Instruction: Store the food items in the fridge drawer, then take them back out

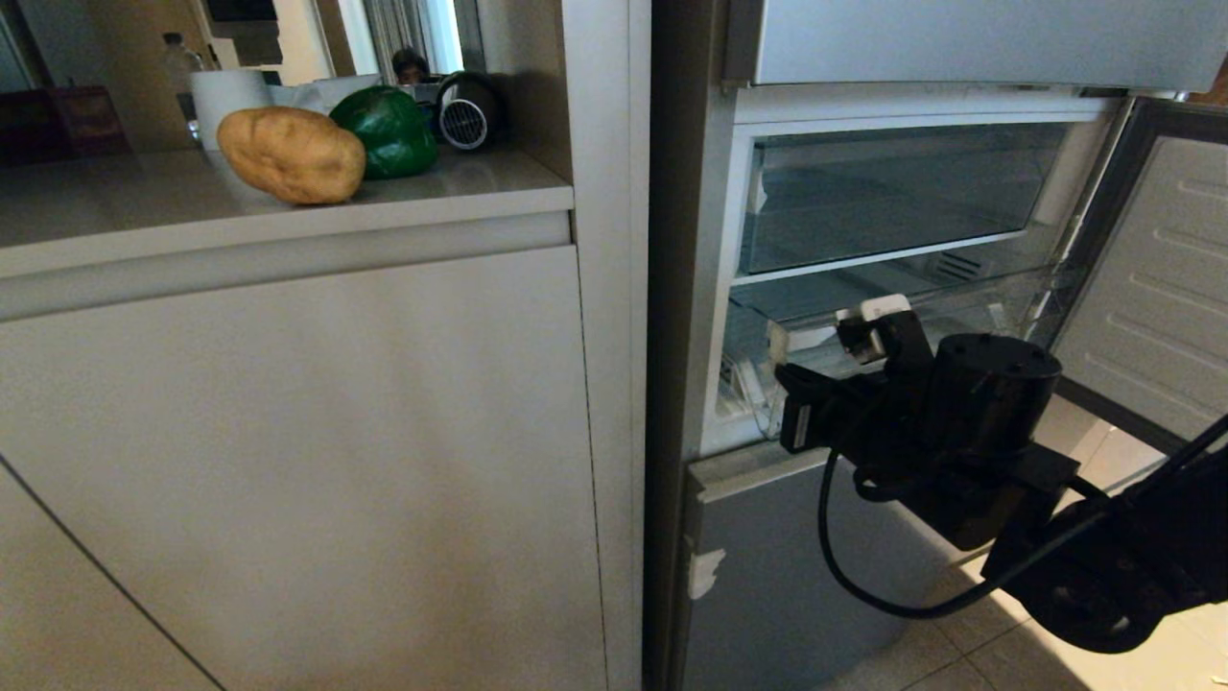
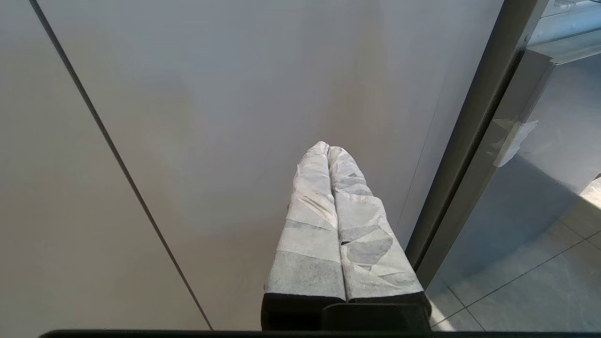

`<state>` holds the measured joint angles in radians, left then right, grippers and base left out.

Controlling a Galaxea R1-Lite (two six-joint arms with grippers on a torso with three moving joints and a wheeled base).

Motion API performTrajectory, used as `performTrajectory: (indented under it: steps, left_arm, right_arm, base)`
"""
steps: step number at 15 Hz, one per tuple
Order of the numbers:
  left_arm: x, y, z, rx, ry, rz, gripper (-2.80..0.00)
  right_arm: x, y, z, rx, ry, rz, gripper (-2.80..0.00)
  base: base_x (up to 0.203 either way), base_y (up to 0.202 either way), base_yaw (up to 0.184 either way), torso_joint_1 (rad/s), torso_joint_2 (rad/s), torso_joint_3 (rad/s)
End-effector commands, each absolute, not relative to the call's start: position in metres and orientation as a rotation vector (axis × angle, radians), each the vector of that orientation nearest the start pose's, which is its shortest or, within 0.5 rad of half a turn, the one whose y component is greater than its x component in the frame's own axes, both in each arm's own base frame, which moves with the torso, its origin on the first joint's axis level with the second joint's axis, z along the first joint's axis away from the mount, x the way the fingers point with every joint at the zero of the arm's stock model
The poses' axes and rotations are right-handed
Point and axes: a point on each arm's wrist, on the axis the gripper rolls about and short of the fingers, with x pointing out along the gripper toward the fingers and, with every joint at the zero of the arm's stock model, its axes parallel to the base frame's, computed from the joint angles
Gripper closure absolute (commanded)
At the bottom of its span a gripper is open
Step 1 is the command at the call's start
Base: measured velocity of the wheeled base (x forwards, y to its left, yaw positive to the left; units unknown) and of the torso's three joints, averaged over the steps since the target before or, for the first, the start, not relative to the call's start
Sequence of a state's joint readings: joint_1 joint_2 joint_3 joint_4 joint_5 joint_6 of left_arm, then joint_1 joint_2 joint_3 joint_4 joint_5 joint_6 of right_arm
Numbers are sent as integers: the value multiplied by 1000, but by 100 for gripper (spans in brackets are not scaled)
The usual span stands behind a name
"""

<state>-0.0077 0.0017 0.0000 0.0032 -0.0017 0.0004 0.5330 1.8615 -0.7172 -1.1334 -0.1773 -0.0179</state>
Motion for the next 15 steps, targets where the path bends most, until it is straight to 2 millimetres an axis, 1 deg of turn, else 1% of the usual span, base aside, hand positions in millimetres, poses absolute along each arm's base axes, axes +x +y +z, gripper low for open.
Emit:
performTrajectory:
  steps: [1,3,4,8,12,15]
  left_arm:
    - [-23,0,75,0,5,-9,0]
    - [-23,0,75,0,5,-9,0]
    - [-23,0,75,0,5,-9,0]
    - [-23,0,75,0,5,-9,0]
    - [-23,0,75,0,5,-9,0]
    - [-23,0,75,0,5,-9,0]
  right_arm:
    - [272,166,166,-13,-13,369,0]
    - [266,167,168,-11,-17,371,0]
    - [266,168,168,-11,-16,365,-280]
    - [258,170,168,-4,-9,383,-280]
    - [233,167,173,-4,-13,365,-280]
    - [213,154,177,-2,-17,359,-280]
  base:
    - [0,0,0,0,0,0]
    - [0,0,0,0,0,0]
    - [0,0,0,0,0,0]
    - [0,0,0,0,0,0]
    - [0,0,0,0,0,0]
    - [0,0,0,0,0,0]
